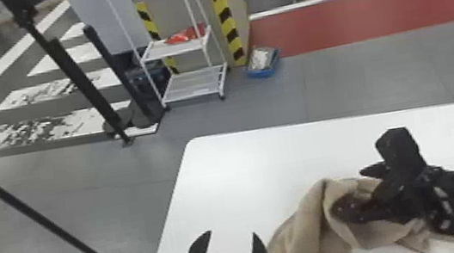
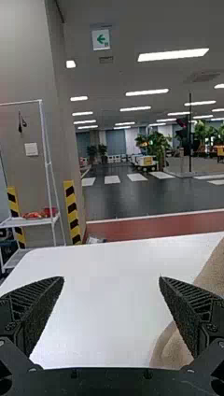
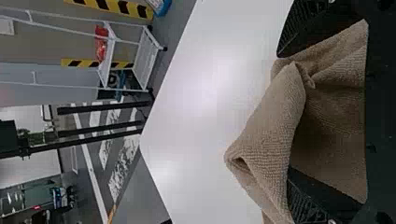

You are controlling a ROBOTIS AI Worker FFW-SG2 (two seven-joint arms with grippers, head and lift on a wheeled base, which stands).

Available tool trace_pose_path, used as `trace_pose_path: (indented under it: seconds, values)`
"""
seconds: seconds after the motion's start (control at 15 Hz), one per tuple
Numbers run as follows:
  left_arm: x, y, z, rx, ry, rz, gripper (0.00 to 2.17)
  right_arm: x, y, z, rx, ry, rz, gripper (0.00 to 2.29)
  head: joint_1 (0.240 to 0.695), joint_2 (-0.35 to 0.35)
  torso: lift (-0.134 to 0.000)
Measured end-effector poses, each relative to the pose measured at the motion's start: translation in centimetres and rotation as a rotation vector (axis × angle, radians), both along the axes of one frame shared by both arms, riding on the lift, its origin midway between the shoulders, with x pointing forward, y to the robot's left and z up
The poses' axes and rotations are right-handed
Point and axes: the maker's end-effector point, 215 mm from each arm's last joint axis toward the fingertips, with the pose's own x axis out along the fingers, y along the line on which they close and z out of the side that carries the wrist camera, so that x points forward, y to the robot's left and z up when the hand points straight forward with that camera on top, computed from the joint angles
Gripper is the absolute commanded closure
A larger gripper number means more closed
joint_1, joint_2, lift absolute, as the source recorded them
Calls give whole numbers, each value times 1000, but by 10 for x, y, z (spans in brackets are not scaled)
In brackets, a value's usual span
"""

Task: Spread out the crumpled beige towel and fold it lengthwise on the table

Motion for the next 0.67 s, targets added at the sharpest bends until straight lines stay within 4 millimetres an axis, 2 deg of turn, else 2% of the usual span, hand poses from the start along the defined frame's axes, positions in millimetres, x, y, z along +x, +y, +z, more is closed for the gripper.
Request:
trace_pose_path:
  seconds: [0.2,0.33,0.67]
  values:
    - [-1,2,0,3,1,1,137,-26,20,15,75,30,134,-2,695,350,0]
    - [0,2,-1,3,2,-1,137,-35,34,31,111,-25,212,-2,695,350,0]
    - [1,2,-1,4,2,-2,137,-44,44,23,-36,-102,297,-2,695,350,0]
